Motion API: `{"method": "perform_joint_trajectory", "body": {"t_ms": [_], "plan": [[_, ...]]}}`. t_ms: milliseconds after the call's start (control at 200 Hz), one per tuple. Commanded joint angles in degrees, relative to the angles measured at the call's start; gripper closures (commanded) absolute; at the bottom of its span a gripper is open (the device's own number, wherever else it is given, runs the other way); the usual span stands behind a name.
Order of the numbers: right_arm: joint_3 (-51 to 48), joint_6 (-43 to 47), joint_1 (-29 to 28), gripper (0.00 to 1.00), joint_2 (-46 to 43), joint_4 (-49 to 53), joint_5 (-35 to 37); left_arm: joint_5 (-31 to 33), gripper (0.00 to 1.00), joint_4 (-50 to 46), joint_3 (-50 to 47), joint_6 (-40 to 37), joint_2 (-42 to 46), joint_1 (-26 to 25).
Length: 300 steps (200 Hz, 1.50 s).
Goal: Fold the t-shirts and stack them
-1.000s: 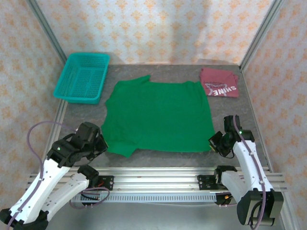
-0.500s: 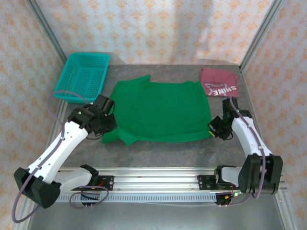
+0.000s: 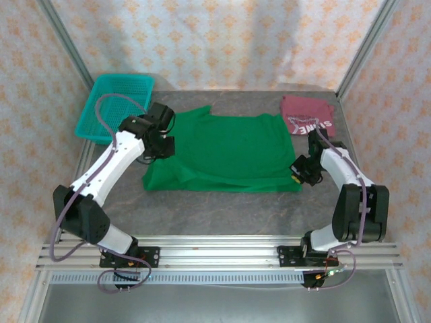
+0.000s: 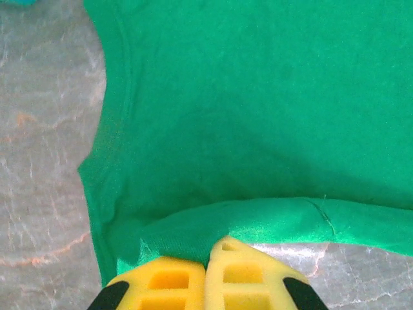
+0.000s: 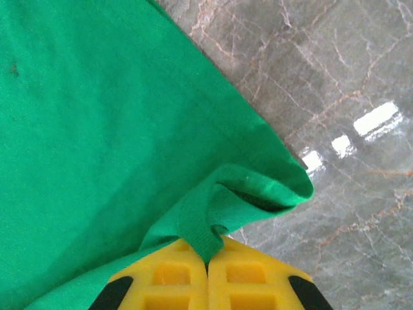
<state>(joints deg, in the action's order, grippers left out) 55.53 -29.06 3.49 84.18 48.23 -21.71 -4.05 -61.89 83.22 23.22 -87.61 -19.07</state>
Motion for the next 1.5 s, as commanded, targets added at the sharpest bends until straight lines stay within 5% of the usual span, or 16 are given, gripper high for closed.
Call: {"method": "perform_joint_trajectory", "body": {"t_ms": [0,415,595,661,736,826,971,1181,1366,1496], "plan": [[2.03,1.15,0.18,1.00,1.86,-0.68,3.01,0.22,1.00,-0.23,4.93,-5.63,-3.16,0.37],[3.48,1.55,1.15,1.00,7.73,-2.79,4.31,2.21,1.00,-1.06,16.84,-12.47,-17.07,0.62],[5.28,0.89,1.78,0.92,11.42,-6.31,3.24,3.26,1.00,1.10,18.12,-10.02,-20.59,2.97],[7.00,0.21,2.30,0.84,13.57,-7.90,1.47,2.60,0.81,2.23,18.93,-8.02,-20.76,4.45],[9.69,-0.07,2.75,0.68,15.47,-10.43,-0.90,1.86,0.72,3.48,20.62,-6.36,-20.43,5.44],[14.15,-0.21,3.27,0.56,16.45,-10.51,-3.83,2.21,0.42,2.96,23.38,-5.25,-19.77,5.79],[17.45,1.33,3.53,0.46,12.06,-8.48,-4.12,0.83,0.35,4.09,20.48,-1.59,-12.39,5.79],[11.24,5.59,3.48,0.34,1.15,-4.24,-3.07,-3.23,0.27,9.23,-1.72,6.02,6.37,5.63],[-0.84,4.42,2.01,0.43,-5.88,-9.01,-15.59,-8.01,0.28,14.81,-17.57,10.96,15.17,5.04],[-6.25,1.19,-4.46,0.65,-5.61,-15.25,-19.05,-13.80,0.51,23.82,-25.51,15.27,16.22,4.50]]}}
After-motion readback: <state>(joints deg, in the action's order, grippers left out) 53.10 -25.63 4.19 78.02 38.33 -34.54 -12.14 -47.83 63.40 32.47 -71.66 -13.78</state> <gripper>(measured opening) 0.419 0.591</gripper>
